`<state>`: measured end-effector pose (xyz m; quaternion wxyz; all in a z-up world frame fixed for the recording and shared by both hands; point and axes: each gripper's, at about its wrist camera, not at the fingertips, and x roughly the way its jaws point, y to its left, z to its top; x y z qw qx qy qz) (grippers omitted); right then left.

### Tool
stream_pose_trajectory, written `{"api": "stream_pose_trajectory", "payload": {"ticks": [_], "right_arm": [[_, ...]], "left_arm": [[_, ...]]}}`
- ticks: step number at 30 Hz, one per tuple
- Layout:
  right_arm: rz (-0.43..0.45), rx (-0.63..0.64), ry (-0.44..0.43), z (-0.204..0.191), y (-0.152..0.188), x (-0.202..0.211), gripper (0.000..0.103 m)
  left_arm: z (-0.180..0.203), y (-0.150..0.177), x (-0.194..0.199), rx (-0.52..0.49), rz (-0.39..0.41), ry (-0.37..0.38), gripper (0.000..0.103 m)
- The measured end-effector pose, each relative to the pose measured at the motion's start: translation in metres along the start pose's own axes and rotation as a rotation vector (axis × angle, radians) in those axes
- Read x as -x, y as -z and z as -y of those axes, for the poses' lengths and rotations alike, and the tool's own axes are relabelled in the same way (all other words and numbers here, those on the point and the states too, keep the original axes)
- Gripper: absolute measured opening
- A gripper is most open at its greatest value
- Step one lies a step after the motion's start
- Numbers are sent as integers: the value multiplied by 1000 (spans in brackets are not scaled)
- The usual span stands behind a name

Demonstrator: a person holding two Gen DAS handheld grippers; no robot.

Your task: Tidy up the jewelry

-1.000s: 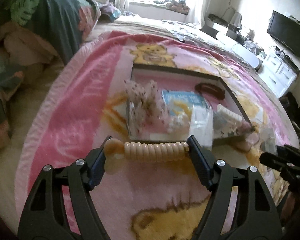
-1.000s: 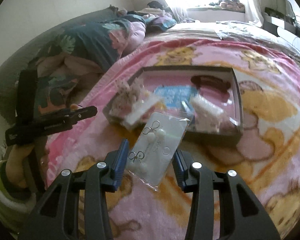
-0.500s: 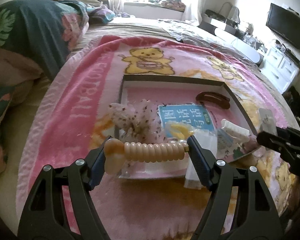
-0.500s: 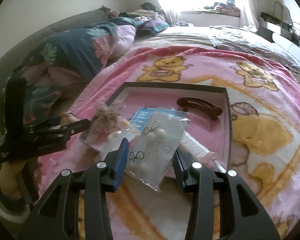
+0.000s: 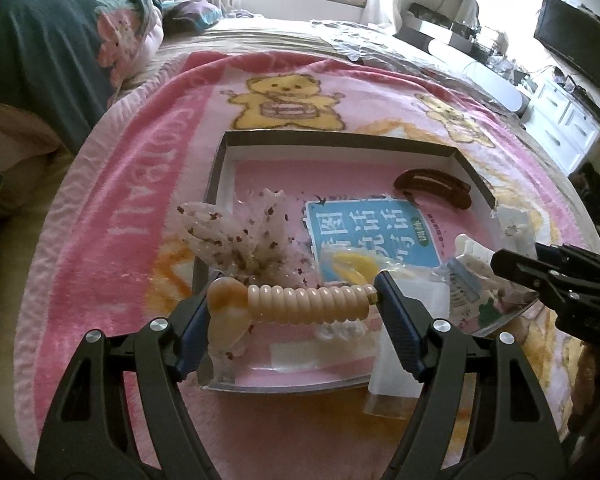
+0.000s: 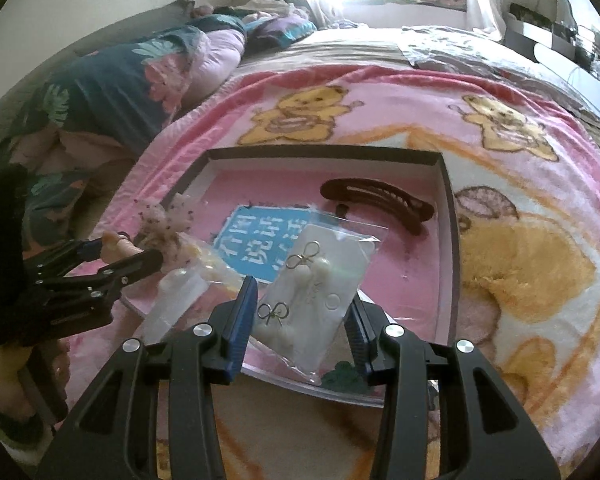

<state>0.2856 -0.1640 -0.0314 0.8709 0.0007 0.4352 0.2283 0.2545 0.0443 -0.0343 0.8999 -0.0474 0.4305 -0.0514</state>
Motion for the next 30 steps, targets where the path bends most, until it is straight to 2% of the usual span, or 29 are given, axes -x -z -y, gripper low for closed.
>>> {"api": "stream_pose_trajectory", "payload": {"ticks": [5, 7, 8, 11, 16, 20, 22, 30], "right_arm": [[6, -11, -8, 2, 3, 1, 49], [7, -12, -7, 2, 3, 2, 60], [12, -12, -5, 2, 4, 3, 62], [24, -8, -2, 2, 6, 11, 63], [80, -12, -3, 0, 8, 38, 83], [132, -3, 0, -6, 11, 64, 91], [164, 1, 7, -9, 16, 80, 96], [247, 19, 2, -21, 48, 124, 98]], "left_arm": [[0, 0, -1, 2, -4, -1, 68], [1, 0, -1, -2, -5, -4, 69], [1, -1, -1, -2, -5, -6, 70], [2, -1, 3, -3, 6, -6, 77], [7, -6, 18, -6, 32, -6, 86], [12, -6, 41, -8, 65, -6, 93], [14, -3, 55, -4, 83, -7, 93], [21, 28, 98, 4, 111, -7, 94]]}}
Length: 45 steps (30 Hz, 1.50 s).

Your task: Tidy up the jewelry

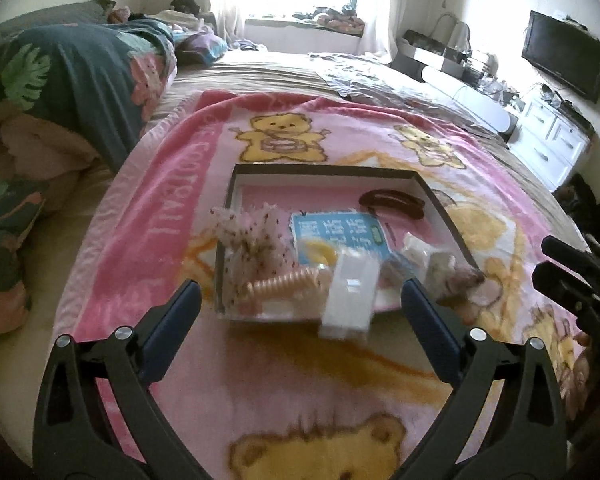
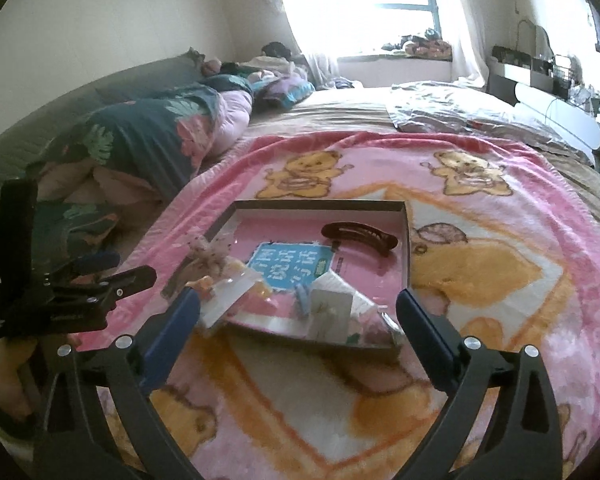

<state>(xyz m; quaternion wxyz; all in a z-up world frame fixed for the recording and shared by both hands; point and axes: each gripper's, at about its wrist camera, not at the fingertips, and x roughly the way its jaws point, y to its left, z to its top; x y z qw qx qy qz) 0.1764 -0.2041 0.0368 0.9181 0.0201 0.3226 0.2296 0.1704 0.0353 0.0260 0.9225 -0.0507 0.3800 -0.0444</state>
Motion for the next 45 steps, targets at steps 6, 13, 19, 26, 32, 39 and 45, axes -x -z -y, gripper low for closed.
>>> {"api": "stream_pose_trajectory", "payload": {"ticks": [6, 13, 19, 26, 32, 39, 45], "right_arm": [[23, 5, -14, -9, 25, 24, 98], [26, -54, -28, -11, 46, 39, 98], [17, -45, -4, -13, 59, 45, 99], [16, -37, 20, -13, 75, 50, 99], [29, -41, 28, -13, 84, 57, 99], [39, -33, 24, -14, 83, 60, 99], [38, -26, 27, -16, 82, 61, 99]], "left_arm": [[4, 27, 19, -4, -1, 1, 94], [8, 54, 32, 5, 0, 6, 94], [11, 72, 36, 5, -3, -18, 94], [17, 79, 40, -12, -7, -11, 94], [18, 82, 42, -3, -5, -7, 94], [17, 83, 45, -3, -10, 3, 94], [17, 84, 46, -1, -11, 3, 94]]}}
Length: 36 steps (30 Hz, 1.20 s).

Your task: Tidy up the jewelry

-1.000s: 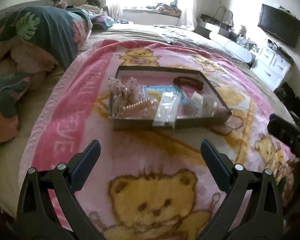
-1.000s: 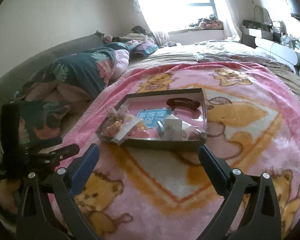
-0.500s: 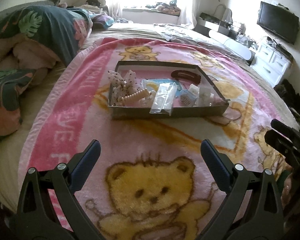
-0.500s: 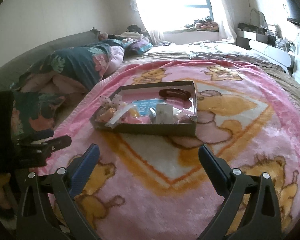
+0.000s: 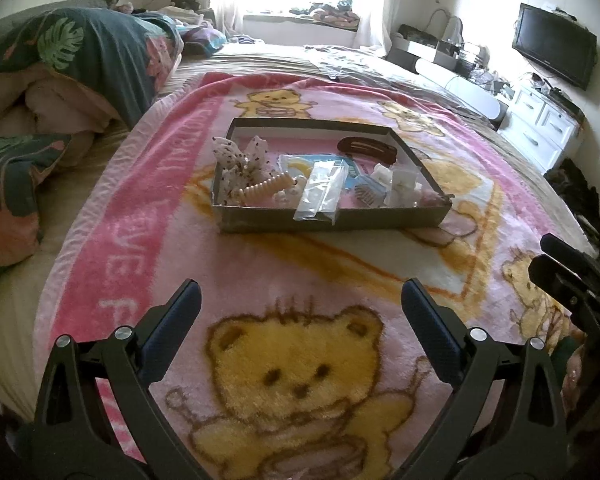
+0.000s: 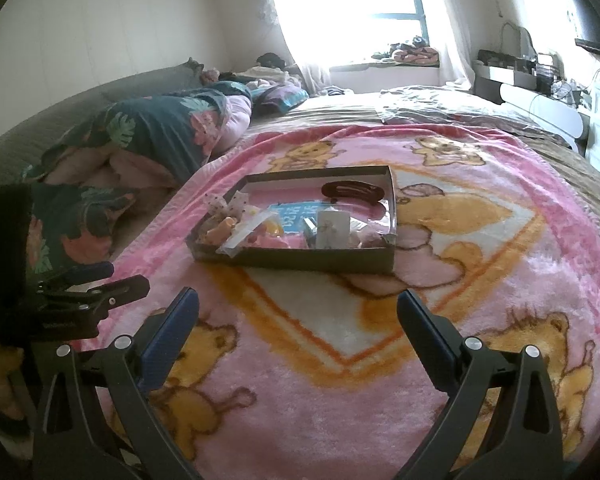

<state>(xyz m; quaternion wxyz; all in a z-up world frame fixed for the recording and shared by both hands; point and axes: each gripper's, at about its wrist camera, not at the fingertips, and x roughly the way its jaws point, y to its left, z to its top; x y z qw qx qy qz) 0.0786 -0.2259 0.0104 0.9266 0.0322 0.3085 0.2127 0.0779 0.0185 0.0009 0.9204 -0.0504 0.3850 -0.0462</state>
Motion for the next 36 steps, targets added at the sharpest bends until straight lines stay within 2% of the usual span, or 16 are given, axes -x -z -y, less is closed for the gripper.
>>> {"api": "stream_pose_trajectory", "payload": {"ticks": [36], "right_arm": [[3, 10, 8, -3, 0, -1, 99]], "left_arm": [[0, 3, 2, 0, -13, 6, 94]]}}
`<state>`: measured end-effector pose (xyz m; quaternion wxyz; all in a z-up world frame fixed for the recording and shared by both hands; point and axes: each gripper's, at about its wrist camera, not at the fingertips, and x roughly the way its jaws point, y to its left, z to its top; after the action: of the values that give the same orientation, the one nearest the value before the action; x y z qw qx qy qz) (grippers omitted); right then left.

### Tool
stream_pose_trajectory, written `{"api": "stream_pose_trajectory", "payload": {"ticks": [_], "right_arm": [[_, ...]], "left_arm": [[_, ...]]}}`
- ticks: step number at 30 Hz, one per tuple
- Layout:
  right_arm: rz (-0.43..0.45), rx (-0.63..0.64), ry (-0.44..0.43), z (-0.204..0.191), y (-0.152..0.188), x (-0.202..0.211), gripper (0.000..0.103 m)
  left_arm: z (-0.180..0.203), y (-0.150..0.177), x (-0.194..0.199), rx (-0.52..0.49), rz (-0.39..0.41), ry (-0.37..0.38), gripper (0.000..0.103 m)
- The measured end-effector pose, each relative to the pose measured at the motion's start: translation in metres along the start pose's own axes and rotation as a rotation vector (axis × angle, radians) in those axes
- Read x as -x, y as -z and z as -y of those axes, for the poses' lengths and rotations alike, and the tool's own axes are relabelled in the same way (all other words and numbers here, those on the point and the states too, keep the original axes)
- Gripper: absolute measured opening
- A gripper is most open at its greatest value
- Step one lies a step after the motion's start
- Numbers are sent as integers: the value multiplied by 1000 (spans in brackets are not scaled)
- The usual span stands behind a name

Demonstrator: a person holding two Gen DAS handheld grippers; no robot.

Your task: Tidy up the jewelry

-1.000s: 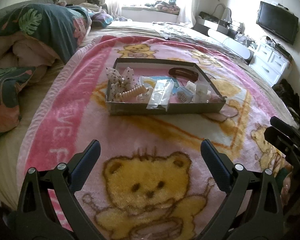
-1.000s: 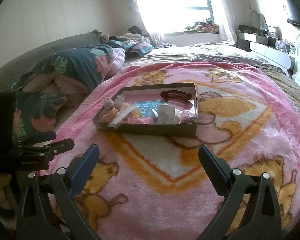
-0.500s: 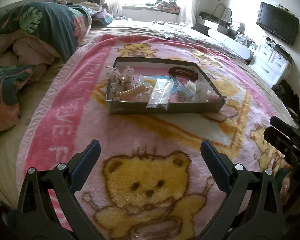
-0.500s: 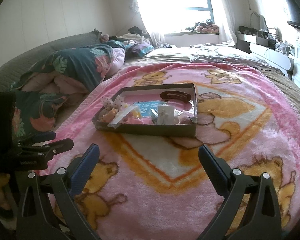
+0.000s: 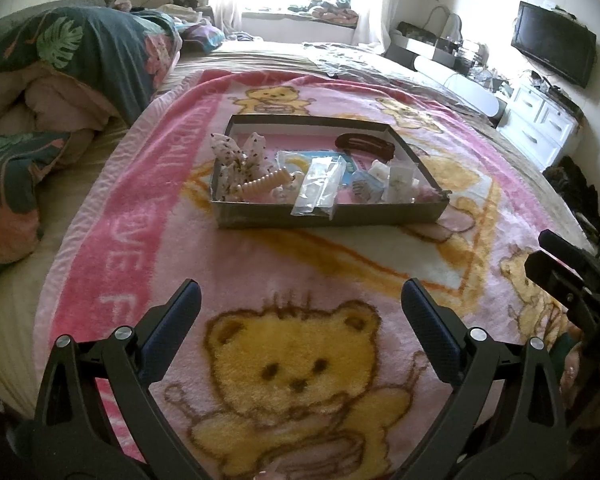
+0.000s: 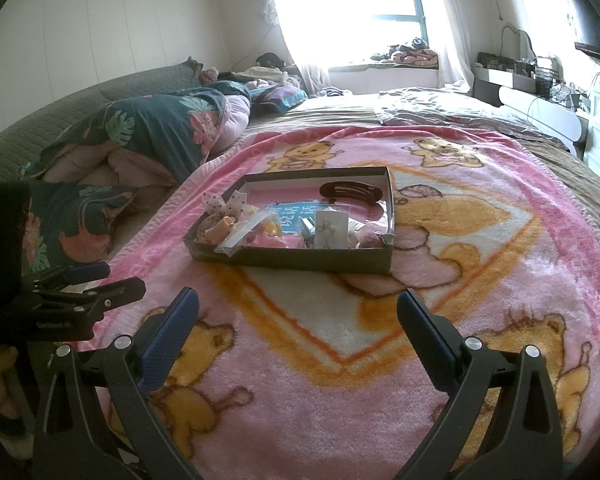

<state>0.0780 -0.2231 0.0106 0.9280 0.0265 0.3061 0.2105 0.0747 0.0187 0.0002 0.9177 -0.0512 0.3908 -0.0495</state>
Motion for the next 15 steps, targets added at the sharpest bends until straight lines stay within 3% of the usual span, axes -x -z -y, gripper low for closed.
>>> {"api": "stream_pose_trajectory", "payload": {"ticks": [15], "right_arm": [[2, -2, 0, 0, 1, 0, 99]], "left_arm": [[1, -1, 0, 2, -3, 0, 94]]}}
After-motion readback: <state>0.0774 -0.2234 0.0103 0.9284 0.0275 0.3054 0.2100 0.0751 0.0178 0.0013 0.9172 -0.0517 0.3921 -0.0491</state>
